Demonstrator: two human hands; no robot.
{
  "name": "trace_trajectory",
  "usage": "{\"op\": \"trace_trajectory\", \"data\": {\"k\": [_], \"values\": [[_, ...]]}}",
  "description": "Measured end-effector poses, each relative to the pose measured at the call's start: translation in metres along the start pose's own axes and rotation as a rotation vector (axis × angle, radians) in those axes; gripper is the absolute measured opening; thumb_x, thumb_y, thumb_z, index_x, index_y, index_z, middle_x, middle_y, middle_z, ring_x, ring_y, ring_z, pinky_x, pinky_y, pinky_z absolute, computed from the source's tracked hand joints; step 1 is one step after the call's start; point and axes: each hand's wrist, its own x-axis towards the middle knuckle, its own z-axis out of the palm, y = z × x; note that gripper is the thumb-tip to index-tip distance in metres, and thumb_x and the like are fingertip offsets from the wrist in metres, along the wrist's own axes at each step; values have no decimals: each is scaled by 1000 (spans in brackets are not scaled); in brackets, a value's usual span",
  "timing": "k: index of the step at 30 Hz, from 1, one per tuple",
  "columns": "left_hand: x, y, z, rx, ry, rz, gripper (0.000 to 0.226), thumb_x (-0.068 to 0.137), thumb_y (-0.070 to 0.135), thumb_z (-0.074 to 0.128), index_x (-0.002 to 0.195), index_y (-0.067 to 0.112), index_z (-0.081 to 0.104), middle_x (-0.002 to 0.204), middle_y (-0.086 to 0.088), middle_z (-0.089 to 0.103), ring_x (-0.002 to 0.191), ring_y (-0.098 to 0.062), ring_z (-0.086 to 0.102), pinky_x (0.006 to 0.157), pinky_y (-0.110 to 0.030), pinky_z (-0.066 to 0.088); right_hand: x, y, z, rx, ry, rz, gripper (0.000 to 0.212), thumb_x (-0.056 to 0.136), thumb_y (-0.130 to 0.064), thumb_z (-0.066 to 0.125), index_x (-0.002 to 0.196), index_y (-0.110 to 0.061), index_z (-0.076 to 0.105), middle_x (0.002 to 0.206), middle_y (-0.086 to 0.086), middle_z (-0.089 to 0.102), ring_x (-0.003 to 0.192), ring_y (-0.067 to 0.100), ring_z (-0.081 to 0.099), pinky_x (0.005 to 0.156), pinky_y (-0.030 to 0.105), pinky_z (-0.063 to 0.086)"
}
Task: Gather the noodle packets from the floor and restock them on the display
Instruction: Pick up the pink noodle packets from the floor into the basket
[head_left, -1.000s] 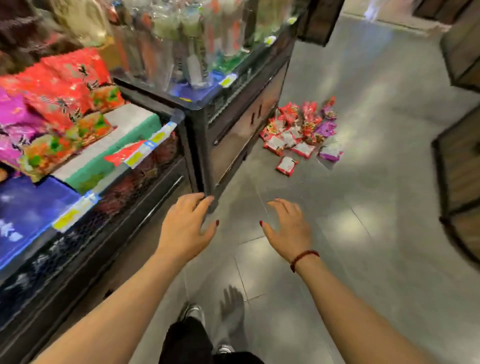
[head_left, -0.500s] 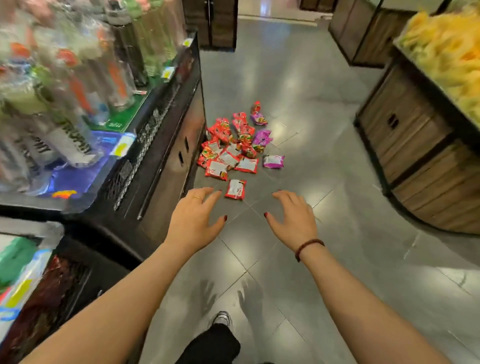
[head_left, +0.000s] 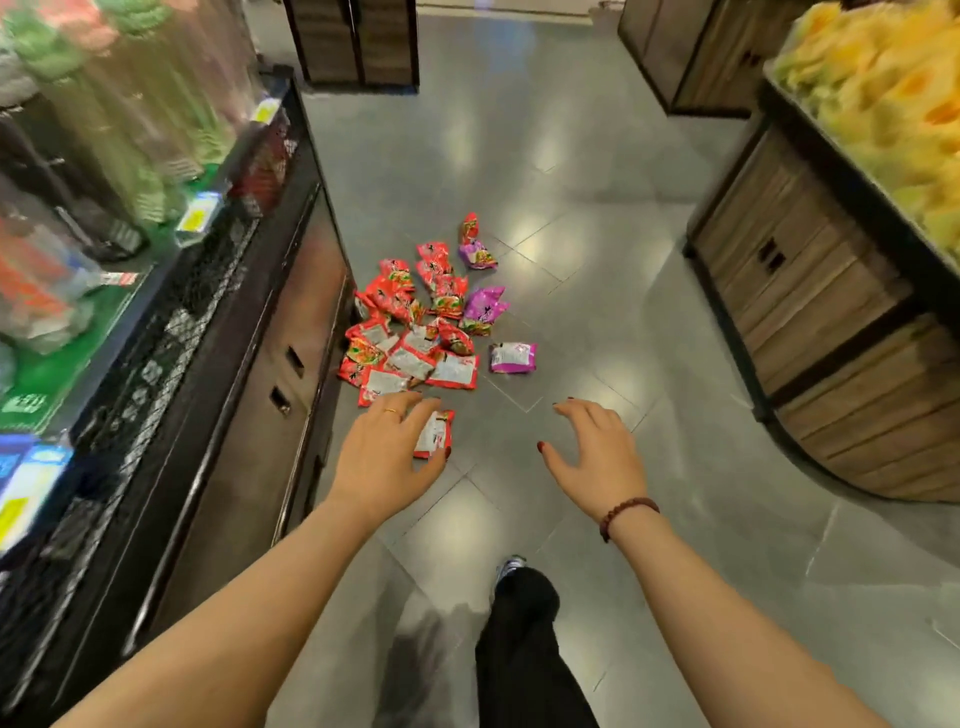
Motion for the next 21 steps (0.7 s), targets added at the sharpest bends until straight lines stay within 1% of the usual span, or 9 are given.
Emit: {"op": "trace_trajectory", "data": {"k": [2, 3, 7, 11, 14, 16, 19, 21], "values": [[43, 1, 10, -16, -7, -42, 56, 74, 39, 65, 121, 10, 64, 116, -12, 64, 106, -34, 59, 80, -41, 53, 44, 18, -8, 9, -10, 9, 46, 84, -34, 66, 126, -17, 57, 130, 3, 55, 119, 27, 49, 99, 37, 38], [64, 1, 14, -20, -15, -62, 56, 73, 39, 65, 121, 9, 64, 115, -12, 64, 106, -34, 58, 82, -41, 53, 65, 26, -13, 12, -12, 4, 46, 84, -35, 66, 125, -16, 58, 129, 4, 57, 118, 28, 50, 98, 37, 39], [132, 1, 30, -38, -34, -77, 57, 76, 36, 72, 125, 10, 62, 118, -11, 63, 110, -32, 56, 86, -42, 53, 140, 51, -30, 10, -45, -6, 46, 85, -32, 67, 127, -17, 56, 131, 3, 56, 119, 27, 48, 98, 35, 36], [188, -10, 38, -14, -74, -129, 60, 78, 37, 74, 130, 13, 59, 125, -8, 61, 119, -29, 52, 93, -39, 49, 206, 63, -33, 13, -66, -22, 44, 86, -33, 65, 127, -17, 55, 130, 2, 55, 119, 25, 47, 99, 33, 34], [238, -32, 48, -18, -70, -157, 58, 77, 39, 72, 127, 12, 62, 122, -10, 63, 114, -31, 56, 90, -40, 49, 263, 71, -24, 7, -111, -35, 46, 87, -34, 64, 128, -18, 54, 131, 2, 53, 120, 25, 45, 100, 34, 34], [274, -50, 56, -35, -71, -170, 57, 75, 41, 68, 124, 12, 64, 119, -11, 64, 110, -33, 58, 88, -41, 50, 305, 74, -16, -6, -127, -51, 46, 86, -34, 65, 128, -18, 54, 132, 2, 53, 120, 26, 46, 100, 36, 37], [329, -80, 69, -51, -73, -185, 54, 73, 37, 73, 119, 10, 66, 114, -12, 66, 102, -34, 62, 81, -39, 53, 371, 78, -4, -7, -148, -52, 46, 84, -33, 66, 126, -18, 56, 131, 3, 54, 121, 28, 47, 99, 38, 39], [365, -99, 77, -63, -87, -190, 56, 72, 38, 69, 119, 9, 66, 112, -13, 66, 100, -34, 62, 81, -40, 53, 414, 79, 2, -21, -183, -43, 48, 85, -33, 66, 129, -18, 54, 133, 2, 53, 123, 27, 45, 101, 38, 38]]}}
